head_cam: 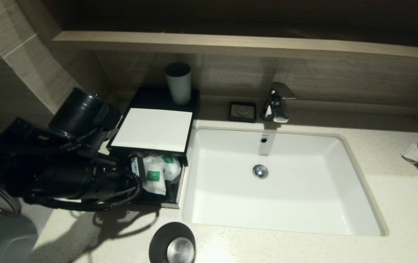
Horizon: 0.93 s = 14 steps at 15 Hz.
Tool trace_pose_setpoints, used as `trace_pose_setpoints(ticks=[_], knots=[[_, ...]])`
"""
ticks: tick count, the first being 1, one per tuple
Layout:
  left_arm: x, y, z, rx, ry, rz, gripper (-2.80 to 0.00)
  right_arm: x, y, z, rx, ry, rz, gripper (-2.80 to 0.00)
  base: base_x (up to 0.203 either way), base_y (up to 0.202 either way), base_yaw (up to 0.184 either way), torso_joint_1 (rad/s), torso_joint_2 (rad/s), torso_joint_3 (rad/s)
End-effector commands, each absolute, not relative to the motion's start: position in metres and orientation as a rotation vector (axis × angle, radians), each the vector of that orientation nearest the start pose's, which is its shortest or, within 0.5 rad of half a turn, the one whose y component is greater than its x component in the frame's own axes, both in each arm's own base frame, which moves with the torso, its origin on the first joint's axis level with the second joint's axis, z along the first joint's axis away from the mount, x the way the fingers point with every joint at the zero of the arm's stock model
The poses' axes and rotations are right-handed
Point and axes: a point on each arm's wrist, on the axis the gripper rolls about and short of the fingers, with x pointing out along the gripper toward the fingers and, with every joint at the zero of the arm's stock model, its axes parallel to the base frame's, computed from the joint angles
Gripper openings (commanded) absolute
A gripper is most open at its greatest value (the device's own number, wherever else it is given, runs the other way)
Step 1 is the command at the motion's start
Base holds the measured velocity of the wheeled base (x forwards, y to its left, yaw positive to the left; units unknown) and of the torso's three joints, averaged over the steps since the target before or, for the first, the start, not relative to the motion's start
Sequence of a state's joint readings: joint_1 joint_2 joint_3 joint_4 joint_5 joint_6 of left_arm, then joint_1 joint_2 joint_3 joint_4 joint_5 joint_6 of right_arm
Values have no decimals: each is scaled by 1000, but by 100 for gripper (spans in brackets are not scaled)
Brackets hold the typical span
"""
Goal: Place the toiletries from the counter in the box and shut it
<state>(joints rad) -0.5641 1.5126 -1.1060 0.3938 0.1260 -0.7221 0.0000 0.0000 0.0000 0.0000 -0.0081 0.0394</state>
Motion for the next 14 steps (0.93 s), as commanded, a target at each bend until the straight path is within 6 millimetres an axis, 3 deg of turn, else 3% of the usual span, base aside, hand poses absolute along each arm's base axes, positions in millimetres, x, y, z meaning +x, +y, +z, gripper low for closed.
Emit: trace_pose_setpoints(ticks=[1, 14], knots=[[208, -130, 221, -401, 883, -111, -280, -23, 0, 76, 40, 1, -8, -280, 0, 0, 0, 0, 0, 0], [220, -147, 188, -364, 986, -73, -280, -23, 0, 76, 40, 1, -8, -280, 0, 0, 0, 0, 0, 0]])
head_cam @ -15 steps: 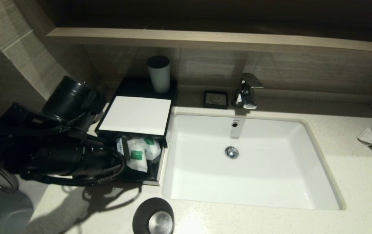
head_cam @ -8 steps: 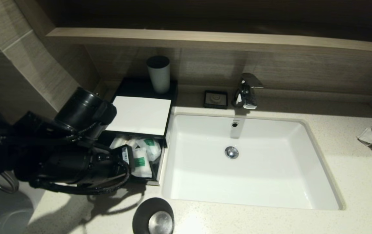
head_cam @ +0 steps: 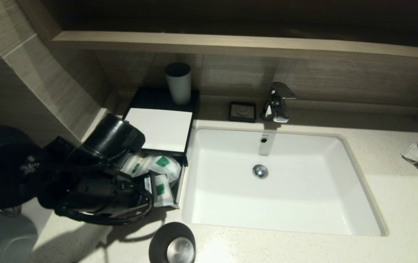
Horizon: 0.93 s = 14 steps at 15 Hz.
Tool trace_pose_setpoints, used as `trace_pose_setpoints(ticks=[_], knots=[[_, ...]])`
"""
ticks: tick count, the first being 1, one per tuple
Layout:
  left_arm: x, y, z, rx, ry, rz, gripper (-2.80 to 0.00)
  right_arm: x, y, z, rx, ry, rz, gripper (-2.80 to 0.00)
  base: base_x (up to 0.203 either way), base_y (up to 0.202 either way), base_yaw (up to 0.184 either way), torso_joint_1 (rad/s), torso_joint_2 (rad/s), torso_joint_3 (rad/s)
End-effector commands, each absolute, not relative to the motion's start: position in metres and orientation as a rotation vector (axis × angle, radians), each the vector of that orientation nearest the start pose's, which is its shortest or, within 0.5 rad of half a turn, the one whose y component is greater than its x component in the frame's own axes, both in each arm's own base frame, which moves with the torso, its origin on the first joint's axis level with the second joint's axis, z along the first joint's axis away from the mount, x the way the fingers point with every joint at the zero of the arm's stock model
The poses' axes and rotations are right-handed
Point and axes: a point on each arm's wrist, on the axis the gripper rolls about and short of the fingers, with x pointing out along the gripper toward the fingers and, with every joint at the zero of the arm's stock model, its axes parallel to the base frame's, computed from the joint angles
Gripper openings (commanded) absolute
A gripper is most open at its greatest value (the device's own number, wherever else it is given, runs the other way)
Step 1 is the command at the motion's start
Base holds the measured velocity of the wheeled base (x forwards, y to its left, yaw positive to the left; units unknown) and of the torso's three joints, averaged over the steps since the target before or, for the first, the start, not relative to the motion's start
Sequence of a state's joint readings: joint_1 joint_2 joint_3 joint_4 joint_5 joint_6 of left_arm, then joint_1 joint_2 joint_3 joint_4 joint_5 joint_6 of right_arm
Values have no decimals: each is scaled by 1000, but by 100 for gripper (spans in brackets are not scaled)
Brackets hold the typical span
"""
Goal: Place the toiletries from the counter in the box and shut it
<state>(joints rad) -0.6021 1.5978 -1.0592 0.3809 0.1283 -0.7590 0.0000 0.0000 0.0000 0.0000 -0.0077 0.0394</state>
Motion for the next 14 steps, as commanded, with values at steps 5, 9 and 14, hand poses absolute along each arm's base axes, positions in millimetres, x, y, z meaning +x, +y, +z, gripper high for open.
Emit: trace_pose_setpoints(ticks=[5, 9, 14], knots=[[227, -152, 187, -378, 956, -82, -280, -23, 0, 76, 40, 1, -8, -280, 0, 0, 0, 0, 0, 0], [234, -155, 183, -370, 922, -60, -280, -23, 0, 76, 40, 1, -8, -280, 0, 0, 0, 0, 0, 0], [242, -157, 186, -370, 882, -40, -280, -23, 0, 76, 40, 1, -8, -280, 0, 0, 0, 0, 0, 0]])
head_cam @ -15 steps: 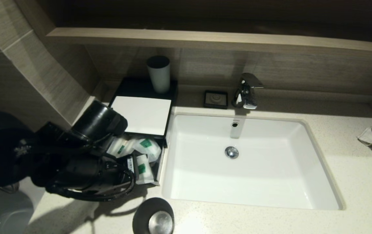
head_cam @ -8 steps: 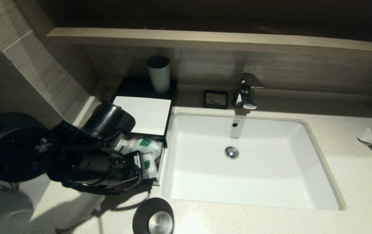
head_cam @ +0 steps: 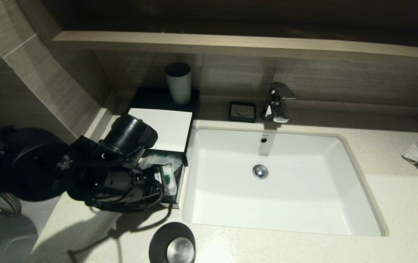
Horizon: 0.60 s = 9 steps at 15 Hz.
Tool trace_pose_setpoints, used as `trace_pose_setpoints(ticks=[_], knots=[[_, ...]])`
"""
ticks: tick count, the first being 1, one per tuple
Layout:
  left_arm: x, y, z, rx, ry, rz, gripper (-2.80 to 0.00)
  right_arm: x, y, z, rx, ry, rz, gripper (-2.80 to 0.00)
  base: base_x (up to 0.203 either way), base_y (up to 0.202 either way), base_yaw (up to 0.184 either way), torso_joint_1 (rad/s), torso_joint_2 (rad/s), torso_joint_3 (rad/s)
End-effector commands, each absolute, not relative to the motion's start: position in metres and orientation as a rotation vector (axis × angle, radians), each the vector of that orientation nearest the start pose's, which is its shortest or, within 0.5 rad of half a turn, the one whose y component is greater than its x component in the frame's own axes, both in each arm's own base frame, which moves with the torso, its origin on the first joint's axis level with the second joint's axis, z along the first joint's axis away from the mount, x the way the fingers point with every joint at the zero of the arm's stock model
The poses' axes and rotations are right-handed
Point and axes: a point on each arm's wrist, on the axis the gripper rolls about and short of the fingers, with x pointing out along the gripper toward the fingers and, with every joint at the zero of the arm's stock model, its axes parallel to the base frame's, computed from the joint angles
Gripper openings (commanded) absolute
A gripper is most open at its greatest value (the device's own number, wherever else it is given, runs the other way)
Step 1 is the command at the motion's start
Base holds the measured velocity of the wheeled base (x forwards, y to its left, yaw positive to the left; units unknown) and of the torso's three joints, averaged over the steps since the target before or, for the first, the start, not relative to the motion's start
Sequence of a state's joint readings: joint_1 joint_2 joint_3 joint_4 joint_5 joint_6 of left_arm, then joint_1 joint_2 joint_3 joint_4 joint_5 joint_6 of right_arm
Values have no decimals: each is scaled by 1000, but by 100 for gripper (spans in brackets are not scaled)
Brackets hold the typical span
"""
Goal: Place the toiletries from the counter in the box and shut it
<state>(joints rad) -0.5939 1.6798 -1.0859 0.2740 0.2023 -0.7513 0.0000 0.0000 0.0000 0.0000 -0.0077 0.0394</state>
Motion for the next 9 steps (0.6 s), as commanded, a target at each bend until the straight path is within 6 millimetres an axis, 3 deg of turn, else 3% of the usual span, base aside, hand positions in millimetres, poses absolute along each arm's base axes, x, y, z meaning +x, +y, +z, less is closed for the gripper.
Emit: trace_pose_setpoints(ticks=[1, 9], knots=[[242, -156, 186, -371, 878, -38, -280, -23, 0, 76, 40, 1, -8, -280, 0, 0, 0, 0, 0, 0], [247, -159, 189, -372, 840, -27, -280, -23, 0, 76, 40, 1, -8, -280, 0, 0, 0, 0, 0, 0]])
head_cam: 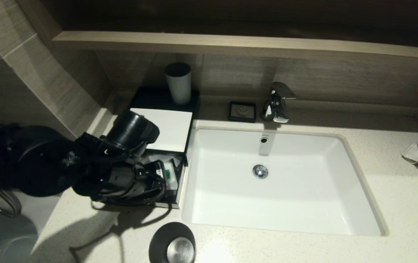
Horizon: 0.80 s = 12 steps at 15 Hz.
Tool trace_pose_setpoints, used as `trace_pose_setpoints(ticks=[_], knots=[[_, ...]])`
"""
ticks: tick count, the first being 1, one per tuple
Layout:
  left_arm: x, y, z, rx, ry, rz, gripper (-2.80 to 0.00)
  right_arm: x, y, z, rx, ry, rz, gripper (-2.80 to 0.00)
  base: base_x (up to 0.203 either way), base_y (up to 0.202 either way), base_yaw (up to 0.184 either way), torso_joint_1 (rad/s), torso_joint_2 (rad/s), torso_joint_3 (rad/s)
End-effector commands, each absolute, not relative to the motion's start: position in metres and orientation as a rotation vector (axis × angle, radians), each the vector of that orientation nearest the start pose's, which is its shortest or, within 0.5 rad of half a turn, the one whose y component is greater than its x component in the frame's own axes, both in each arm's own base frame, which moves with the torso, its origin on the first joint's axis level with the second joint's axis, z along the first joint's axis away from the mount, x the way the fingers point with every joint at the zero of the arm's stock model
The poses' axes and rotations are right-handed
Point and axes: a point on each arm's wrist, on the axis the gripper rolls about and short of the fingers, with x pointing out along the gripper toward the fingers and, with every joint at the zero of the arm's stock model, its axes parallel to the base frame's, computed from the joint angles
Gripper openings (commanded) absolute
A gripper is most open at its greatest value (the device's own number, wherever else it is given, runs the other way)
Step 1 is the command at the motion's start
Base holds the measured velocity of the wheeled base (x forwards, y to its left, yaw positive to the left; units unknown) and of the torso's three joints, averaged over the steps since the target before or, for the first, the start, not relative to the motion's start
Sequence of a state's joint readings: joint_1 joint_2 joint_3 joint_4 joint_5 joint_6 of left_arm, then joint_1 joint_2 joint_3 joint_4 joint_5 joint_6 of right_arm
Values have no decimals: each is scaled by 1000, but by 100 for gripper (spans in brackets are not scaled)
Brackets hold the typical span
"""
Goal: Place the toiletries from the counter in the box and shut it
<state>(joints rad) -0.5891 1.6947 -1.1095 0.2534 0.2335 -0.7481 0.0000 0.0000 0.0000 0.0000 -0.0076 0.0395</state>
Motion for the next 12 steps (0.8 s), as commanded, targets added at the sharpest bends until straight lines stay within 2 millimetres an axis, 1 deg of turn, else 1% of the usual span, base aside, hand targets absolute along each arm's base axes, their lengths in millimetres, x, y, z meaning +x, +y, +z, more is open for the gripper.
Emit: trace_pose_setpoints(ticks=[1, 5, 6, 10, 12], knots=[[248, -159, 189, -372, 838, -28, -280, -23, 0, 76, 40, 1, -8, -280, 0, 0, 0, 0, 0, 0], [246, -158, 193, -377, 829, -32, -280, -23, 0, 76, 40, 1, -8, -280, 0, 0, 0, 0, 0, 0], [246, -158, 193, -378, 827, -33, 0, -23, 0, 76, 40, 1, -8, -280, 0, 0, 0, 0, 0, 0], [245, -157, 195, -380, 822, -36, 0, -23, 0, 76, 40, 1, -8, -280, 0, 0, 0, 0, 0, 0], [243, -156, 199, -384, 806, -36, 0, -23, 0, 76, 40, 1, -8, -280, 0, 0, 0, 0, 0, 0]])
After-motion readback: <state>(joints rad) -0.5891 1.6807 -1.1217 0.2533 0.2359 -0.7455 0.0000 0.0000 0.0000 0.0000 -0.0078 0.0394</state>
